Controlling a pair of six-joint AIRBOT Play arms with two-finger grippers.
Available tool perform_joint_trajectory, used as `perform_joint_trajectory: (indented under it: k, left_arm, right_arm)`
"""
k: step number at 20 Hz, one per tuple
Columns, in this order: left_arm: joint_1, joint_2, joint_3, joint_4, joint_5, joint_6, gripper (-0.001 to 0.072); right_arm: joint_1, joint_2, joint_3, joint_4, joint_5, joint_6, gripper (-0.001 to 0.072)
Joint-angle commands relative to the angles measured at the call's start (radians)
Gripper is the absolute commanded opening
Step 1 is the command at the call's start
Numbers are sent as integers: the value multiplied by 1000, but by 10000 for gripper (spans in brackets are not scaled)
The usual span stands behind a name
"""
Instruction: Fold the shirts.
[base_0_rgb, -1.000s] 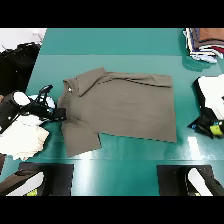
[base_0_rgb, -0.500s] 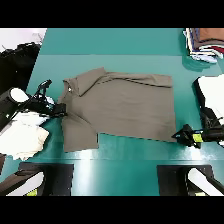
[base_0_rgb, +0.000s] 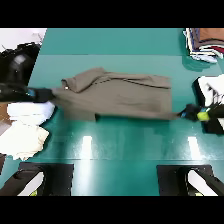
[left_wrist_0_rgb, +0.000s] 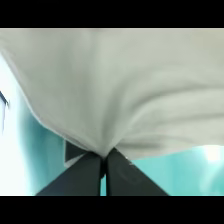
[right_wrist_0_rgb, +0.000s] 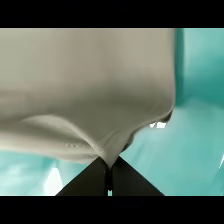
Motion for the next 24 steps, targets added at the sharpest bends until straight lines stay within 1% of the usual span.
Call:
perform_joint_trajectory:
  k: [1,4,7,9,11,12,14,17,19,21,24]
  left_arm:
    - [0,117,309,42,-65,-4,24]
    - [0,137,655,40,-68,-4,24]
    - [0,137,965,37,-21,-6,23]
    - [1,131,1103,38,26,-28,23]
    - [0,131,1154,17,65,-27,22]
    - [0,131,1150,10,69,-27,23]
    - [0,111,1108,4,31,-38,23]
    - [0,68,955,-64,-63,-48,23]
    - [0,19,832,-95,-116,-45,24]
    - [0,-42,718,-94,-160,-43,24]
    - [0,-152,568,-94,-178,-15,24]
  right_arm:
    - [34,123,313,2,-43,1,16]
    - [25,195,612,-7,-111,1,16]
    - [-32,227,874,-55,-98,2,16]
    - [-106,232,1005,-54,-60,2,16]
    - [-199,230,1092,-50,-18,2,16]
    - [-241,218,1125,-49,3,3,15]
    - [-292,175,1196,-45,55,32,15]
    - [-265,81,1221,-6,130,46,15]
    - [-199,19,1148,0,185,48,15]
    - [-135,-54,1046,-1,239,67,15]
    - [-58,-179,875,-27,259,90,15]
